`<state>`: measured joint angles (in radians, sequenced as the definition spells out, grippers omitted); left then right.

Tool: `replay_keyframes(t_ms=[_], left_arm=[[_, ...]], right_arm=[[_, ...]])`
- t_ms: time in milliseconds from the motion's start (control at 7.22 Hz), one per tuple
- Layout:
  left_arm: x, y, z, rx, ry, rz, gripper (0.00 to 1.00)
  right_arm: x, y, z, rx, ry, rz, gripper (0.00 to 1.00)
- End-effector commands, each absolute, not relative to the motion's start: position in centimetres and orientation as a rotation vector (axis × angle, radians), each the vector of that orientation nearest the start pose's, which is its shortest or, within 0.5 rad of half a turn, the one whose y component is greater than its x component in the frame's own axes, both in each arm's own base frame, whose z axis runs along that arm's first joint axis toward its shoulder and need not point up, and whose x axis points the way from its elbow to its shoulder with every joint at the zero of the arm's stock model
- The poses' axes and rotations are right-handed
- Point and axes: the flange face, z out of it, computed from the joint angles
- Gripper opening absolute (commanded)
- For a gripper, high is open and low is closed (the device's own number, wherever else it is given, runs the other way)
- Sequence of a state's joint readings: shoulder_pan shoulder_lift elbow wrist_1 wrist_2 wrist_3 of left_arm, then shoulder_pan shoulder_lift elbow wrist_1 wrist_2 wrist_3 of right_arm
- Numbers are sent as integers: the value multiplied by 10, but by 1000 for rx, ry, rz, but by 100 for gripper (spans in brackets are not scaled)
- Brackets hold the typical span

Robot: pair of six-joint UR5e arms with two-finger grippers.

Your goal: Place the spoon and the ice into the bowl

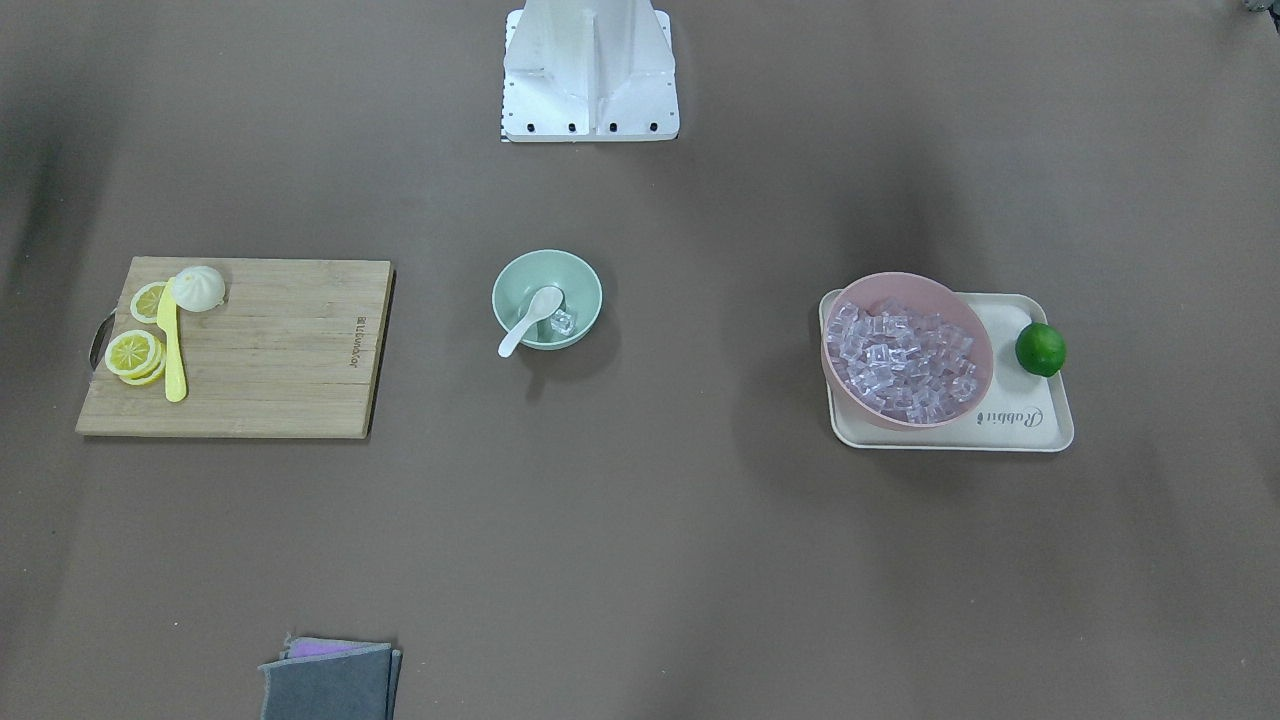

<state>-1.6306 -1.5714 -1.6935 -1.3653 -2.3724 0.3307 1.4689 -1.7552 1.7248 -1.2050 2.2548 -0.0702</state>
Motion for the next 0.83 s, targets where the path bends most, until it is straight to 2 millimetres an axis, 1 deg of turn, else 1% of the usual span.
replay_keyframes(t_ms=[0,139,277,416,554,693], left_arm=[[-90,-475,619,91,798,231,98],[-91,-475,620,89,797,230,98],[-91,-475,623,83,797,225,98],[-91,-474,623,83,796,225,98],[-91,-474,624,80,797,224,98],[-91,-472,625,79,797,223,98]], right_arm=[[25,-441,629,267,-686,-264,100],[26,-443,625,243,-686,-253,100],[25,-449,612,201,-686,-236,100],[25,-451,586,144,-685,-216,100],[25,-452,567,83,-679,-196,100],[25,-451,567,69,-686,-189,100]])
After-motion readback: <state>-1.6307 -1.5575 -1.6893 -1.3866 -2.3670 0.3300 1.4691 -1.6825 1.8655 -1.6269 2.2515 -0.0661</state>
